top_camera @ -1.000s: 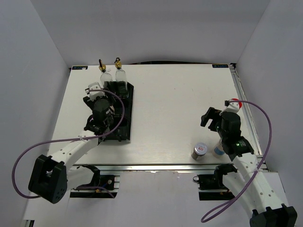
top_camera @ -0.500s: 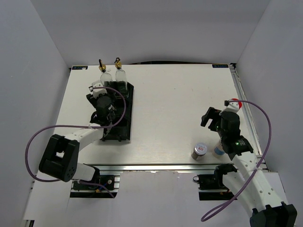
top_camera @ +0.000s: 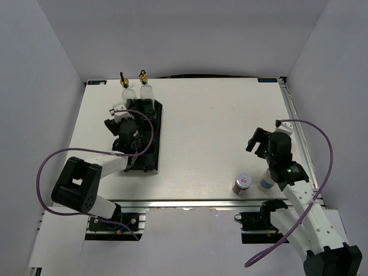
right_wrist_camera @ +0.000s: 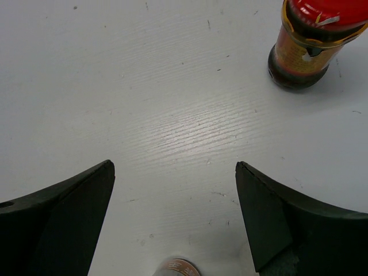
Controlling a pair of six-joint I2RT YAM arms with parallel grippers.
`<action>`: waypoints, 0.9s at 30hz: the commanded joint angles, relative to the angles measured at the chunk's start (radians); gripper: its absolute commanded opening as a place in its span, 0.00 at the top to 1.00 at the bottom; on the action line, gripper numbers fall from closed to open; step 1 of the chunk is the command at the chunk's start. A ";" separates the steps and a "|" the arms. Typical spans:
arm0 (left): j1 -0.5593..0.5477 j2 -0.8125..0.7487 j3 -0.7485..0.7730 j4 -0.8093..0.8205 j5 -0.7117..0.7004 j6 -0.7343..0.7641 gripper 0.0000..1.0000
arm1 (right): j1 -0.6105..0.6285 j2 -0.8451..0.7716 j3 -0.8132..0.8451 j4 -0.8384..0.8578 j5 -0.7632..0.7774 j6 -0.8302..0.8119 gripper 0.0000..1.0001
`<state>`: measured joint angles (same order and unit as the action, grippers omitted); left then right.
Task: Organize the condiment bottles
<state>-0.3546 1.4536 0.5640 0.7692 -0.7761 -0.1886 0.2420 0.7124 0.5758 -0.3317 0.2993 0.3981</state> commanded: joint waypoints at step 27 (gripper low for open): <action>0.003 -0.488 0.200 -0.818 0.014 -0.215 0.02 | -0.406 0.599 0.538 -0.115 0.000 -0.100 0.11</action>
<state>-0.3546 1.0294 0.7799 0.0051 -0.7330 -0.3912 -0.1352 1.2819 1.0641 -0.4759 0.3592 0.3347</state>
